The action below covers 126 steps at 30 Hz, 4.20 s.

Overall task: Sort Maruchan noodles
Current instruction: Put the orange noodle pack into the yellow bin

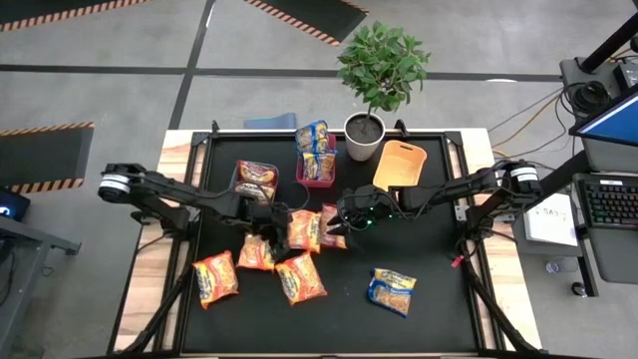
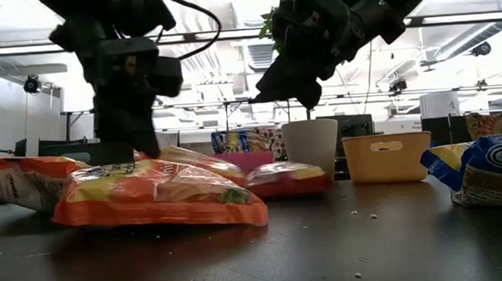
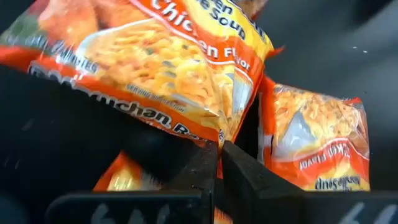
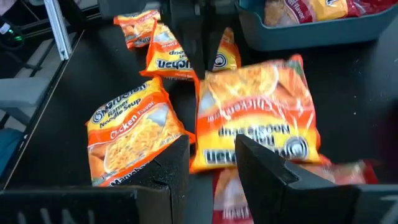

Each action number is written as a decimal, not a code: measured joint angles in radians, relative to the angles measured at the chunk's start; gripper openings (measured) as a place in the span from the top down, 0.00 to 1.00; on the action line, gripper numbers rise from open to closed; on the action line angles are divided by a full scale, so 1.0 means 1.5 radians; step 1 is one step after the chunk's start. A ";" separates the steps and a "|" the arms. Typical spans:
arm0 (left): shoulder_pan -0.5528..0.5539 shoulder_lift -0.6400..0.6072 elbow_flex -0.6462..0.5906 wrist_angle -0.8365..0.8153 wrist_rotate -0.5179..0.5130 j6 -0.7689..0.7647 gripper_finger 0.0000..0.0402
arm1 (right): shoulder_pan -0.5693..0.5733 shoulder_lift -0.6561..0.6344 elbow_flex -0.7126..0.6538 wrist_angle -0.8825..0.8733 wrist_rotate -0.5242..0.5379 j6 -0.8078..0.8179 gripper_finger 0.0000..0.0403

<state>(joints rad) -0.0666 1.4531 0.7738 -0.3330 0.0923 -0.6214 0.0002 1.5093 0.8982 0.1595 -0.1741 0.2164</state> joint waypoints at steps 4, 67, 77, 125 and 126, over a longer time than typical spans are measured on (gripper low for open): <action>0.007 0.035 0.000 0.068 0.010 0.050 0.99 | 0.000 0.000 0.000 0.008 0.007 0.039 0.71; 0.078 0.070 -0.058 0.200 0.065 0.408 0.91 | -0.001 0.137 0.044 -0.016 0.174 0.534 0.50; 0.078 0.070 -0.080 0.248 0.068 0.405 0.91 | -0.004 0.200 0.141 -0.154 0.201 0.511 0.50; 0.079 0.007 -0.120 0.316 0.072 0.403 0.91 | -0.014 0.226 0.140 -0.014 0.089 0.311 0.96; 0.079 -0.006 -0.120 0.306 0.070 0.405 0.91 | -0.010 0.223 0.140 -0.013 0.093 0.288 0.97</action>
<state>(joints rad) 0.0525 1.4435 0.5934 0.1256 0.1969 -0.0136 -0.0150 1.8436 1.1076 0.1406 -0.0339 0.6478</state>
